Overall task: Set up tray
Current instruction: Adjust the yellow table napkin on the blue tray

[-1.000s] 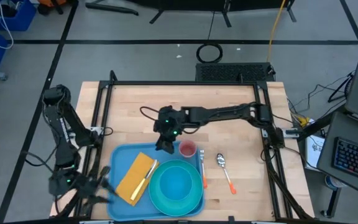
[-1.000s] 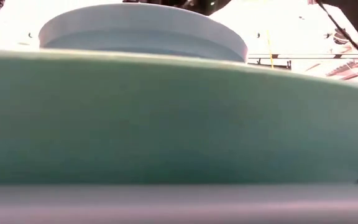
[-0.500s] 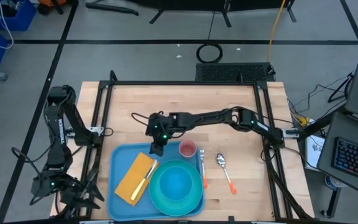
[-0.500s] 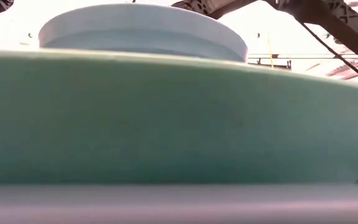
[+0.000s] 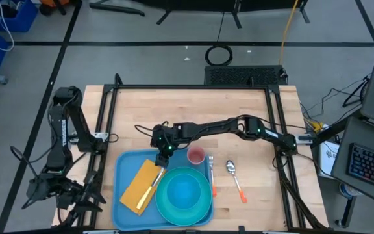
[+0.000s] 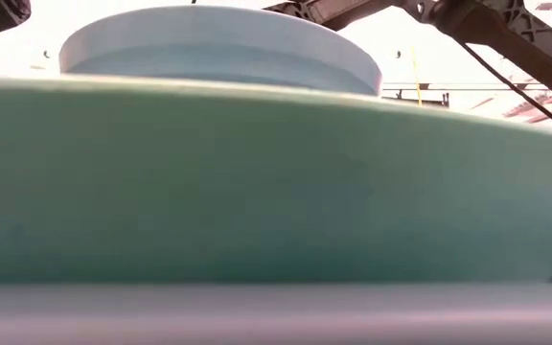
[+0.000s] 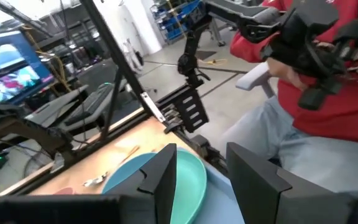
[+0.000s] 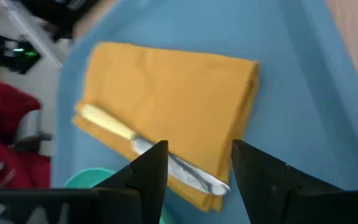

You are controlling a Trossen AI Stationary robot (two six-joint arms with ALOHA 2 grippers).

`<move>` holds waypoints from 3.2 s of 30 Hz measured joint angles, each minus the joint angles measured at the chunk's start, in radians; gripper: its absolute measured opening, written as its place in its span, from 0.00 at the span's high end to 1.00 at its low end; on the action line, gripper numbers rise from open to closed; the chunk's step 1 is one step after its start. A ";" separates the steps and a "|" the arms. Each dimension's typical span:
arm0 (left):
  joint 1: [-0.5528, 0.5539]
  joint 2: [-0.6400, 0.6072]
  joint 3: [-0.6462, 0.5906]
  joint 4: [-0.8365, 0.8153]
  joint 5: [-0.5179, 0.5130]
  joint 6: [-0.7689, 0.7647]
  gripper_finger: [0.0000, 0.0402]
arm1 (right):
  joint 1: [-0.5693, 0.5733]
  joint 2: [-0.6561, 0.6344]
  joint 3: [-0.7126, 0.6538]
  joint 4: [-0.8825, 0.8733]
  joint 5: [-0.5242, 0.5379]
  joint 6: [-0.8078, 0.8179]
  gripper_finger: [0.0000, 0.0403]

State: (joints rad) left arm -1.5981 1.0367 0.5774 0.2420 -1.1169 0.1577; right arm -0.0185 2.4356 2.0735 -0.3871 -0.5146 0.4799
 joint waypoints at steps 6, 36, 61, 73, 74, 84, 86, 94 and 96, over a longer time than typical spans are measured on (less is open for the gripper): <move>-0.003 -0.045 0.000 -0.065 -0.003 -0.009 0.64 | -0.002 0.000 -0.001 0.001 0.037 0.007 0.58; -0.001 -0.044 0.000 -0.144 -0.010 -0.058 0.64 | 0.027 0.074 0.000 0.132 0.022 0.127 0.58; 0.000 -0.044 0.000 -0.188 -0.010 -0.097 0.64 | 0.054 0.089 -0.001 0.137 0.021 0.120 0.63; 0.000 -0.044 0.000 -0.200 -0.010 -0.115 0.64 | 0.067 0.091 -0.002 0.185 0.019 0.122 0.63; 0.000 -0.044 0.000 -0.204 -0.010 -0.116 0.64 | 0.069 0.093 -0.002 0.186 0.017 0.123 0.63; 0.000 -0.044 0.000 -0.225 -0.009 -0.142 0.64 | 0.066 0.099 -0.001 0.190 0.035 0.161 0.62; 0.000 -0.044 0.000 -0.225 -0.009 -0.144 0.64 | 0.065 0.099 0.000 0.161 0.035 0.180 0.60; 0.000 -0.044 0.000 -0.277 -0.009 -0.208 0.64 | 0.061 0.088 0.000 0.026 -0.007 0.214 0.56; 0.000 -0.044 0.000 -0.278 -0.008 -0.221 0.64 | 0.061 0.087 0.000 0.018 -0.018 0.218 0.56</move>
State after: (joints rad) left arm -1.5982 0.9928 0.5770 -0.0361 -1.1248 -0.0637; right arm 0.0422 2.5229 2.0739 -0.3695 -0.5326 0.6979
